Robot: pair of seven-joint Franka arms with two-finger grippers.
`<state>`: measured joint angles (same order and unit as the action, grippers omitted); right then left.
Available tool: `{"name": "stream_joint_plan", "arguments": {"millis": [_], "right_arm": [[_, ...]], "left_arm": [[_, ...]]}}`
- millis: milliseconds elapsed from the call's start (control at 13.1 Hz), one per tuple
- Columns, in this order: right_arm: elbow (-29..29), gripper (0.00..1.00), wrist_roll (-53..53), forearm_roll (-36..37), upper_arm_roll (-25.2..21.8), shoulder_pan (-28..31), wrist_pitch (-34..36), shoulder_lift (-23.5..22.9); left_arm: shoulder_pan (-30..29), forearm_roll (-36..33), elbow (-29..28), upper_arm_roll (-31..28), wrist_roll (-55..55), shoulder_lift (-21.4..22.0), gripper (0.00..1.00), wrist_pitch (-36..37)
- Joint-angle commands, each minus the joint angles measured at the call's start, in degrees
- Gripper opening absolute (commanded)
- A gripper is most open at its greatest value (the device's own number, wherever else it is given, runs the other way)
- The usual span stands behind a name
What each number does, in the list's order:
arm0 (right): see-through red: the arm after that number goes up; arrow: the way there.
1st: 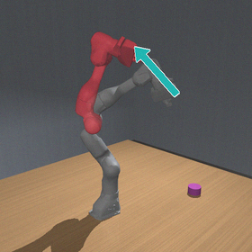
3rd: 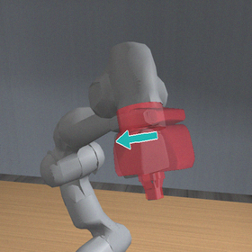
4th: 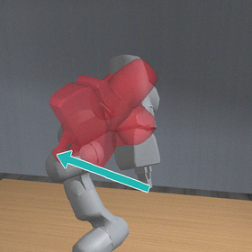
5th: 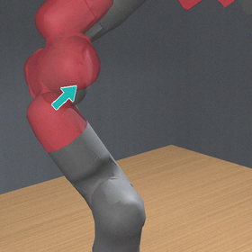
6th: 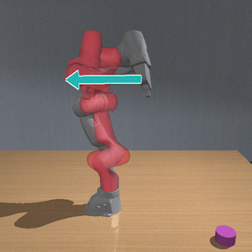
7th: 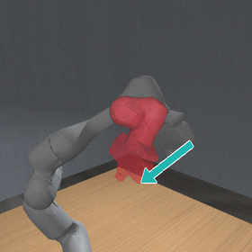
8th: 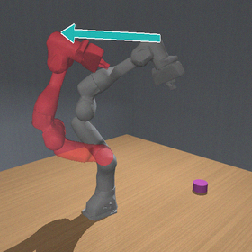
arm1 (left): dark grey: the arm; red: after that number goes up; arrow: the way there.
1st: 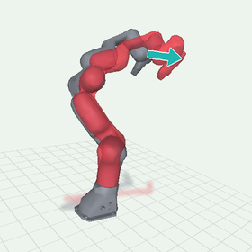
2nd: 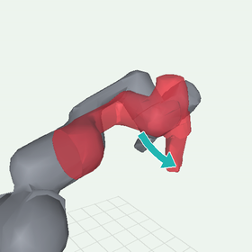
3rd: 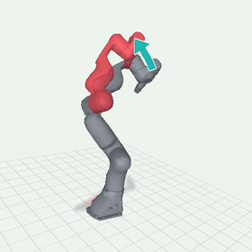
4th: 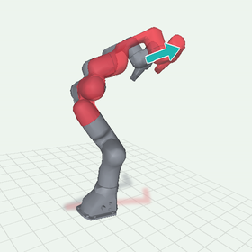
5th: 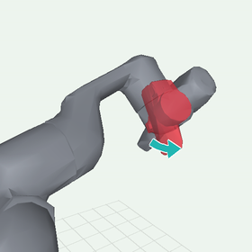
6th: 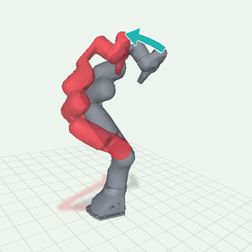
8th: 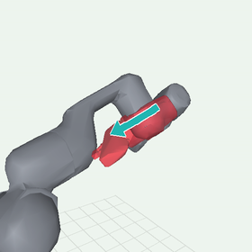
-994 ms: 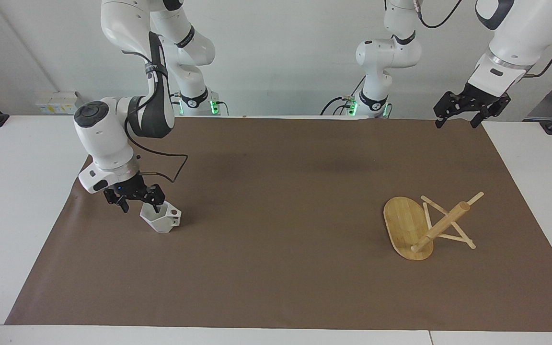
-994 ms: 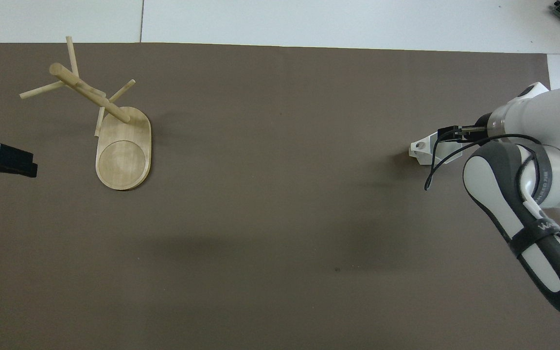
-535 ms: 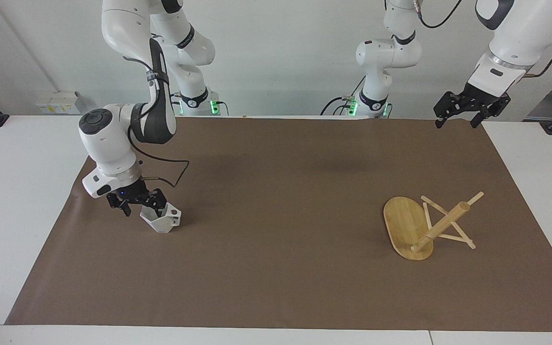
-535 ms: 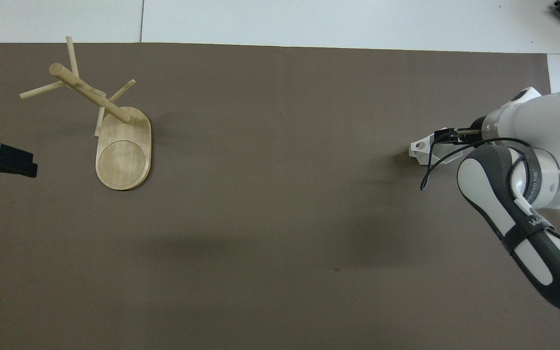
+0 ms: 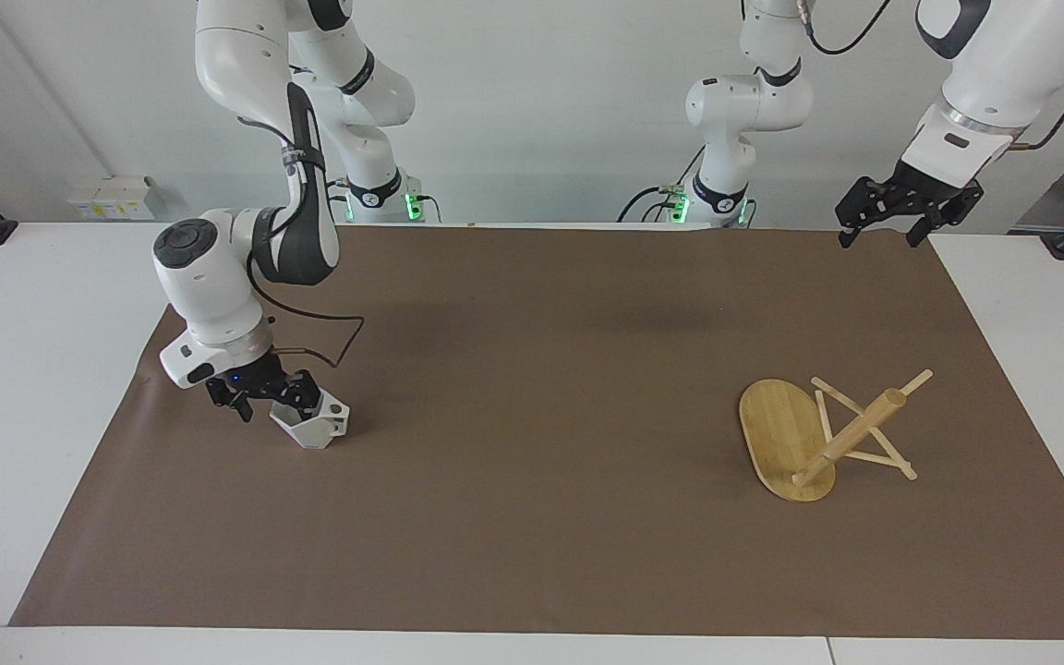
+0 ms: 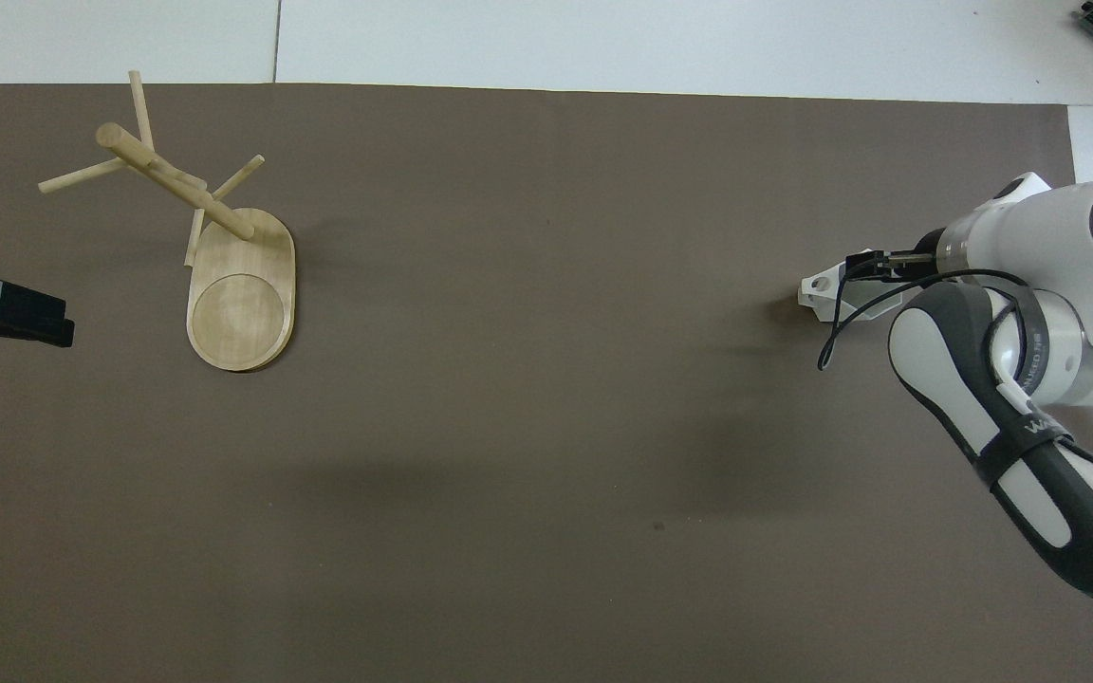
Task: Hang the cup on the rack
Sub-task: 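Close the right gripper on the cup and lift it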
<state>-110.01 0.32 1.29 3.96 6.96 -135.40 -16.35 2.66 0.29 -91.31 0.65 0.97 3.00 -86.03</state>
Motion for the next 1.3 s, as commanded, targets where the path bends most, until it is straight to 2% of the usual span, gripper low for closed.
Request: {"name": "stream_joint_plan", "arguments": {"millis": [0,153,229,306,612,1224], "right_arm": [[-0.4,1.00,1.9,-0.8,0.0,0.2,-1.4,0.1],[0.1,0.99,2.1,-0.6,0.0,0.3,-1.5,-0.2],[0.1,0.88,2.1,-0.2,0.0,0.3,-1.5,-0.3],[0.1,0.81,2.1,-0.2,0.0,0.2,-1.5,-0.2],[0.1,0.66,1.9,-0.2,0.0,0.2,-1.5,-0.2],[0.1,0.20,1.4,-0.2,0.0,0.2,-1.4,-0.2]], "left_arm": [[0.7,-1.1,-2.4,-0.4,0.8,1.9,1.00,-1.6],[0.7,-1.1,-2.5,-0.4,0.8,1.9,1.00,-1.6],[0.8,-1.1,-2.5,-0.4,0.8,1.9,1.00,-1.5],[0.8,-1.1,-2.5,-0.4,0.8,1.9,1.00,-1.5],[0.8,-1.1,-2.4,-0.3,0.9,1.9,1.00,-1.4],[0.8,-1.1,-2.1,-0.2,0.9,1.8,1.00,-0.9]]}}
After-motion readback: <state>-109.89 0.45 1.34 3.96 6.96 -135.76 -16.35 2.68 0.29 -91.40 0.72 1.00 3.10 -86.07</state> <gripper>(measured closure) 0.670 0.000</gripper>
